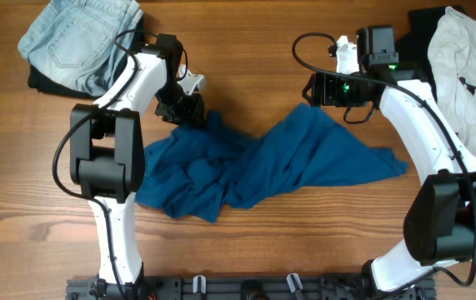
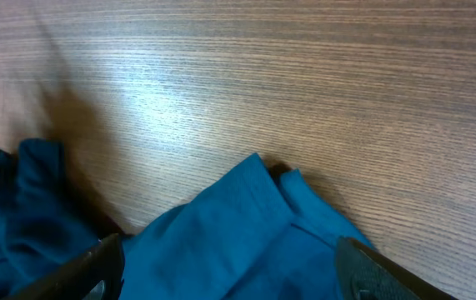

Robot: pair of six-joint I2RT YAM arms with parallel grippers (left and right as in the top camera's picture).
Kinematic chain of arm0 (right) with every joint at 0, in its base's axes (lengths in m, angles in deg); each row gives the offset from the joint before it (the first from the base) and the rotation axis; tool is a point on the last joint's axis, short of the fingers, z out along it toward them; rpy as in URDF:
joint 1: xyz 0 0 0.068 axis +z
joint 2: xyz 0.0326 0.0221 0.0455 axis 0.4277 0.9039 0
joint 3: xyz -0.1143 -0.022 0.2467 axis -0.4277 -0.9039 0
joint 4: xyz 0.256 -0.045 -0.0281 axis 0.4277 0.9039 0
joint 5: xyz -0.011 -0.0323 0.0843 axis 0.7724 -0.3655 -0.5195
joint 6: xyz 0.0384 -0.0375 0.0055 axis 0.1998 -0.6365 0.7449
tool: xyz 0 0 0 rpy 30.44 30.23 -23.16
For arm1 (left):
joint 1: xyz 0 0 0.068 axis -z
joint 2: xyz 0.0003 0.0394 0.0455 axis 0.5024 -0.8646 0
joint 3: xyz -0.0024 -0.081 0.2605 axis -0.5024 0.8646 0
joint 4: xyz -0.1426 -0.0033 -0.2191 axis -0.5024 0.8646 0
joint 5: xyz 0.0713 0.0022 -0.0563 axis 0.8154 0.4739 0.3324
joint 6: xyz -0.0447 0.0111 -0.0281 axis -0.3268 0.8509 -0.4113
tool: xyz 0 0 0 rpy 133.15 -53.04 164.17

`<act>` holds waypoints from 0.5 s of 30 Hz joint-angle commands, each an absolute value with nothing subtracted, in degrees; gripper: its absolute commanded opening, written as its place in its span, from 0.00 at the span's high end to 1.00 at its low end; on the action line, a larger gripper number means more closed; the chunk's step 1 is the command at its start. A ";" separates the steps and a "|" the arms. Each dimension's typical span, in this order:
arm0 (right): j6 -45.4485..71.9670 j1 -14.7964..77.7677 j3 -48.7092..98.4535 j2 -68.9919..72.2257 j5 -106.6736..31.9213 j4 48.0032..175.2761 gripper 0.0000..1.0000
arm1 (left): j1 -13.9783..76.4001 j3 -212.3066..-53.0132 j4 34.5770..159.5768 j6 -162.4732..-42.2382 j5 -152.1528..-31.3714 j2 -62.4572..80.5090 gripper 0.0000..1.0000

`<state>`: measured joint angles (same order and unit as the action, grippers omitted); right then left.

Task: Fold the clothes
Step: 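Pull the shirt edge up-left with the left gripper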

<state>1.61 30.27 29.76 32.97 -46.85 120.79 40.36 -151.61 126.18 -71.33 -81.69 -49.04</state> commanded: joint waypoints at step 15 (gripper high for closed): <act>0.98 30.49 29.34 33.82 -47.29 119.83 0.19 | 40.71 -169.07 136.50 -77.17 -82.78 -40.78 0.96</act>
<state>1.61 30.27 29.76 32.97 -46.85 119.93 40.38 -166.76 134.07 -76.29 -82.06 -46.83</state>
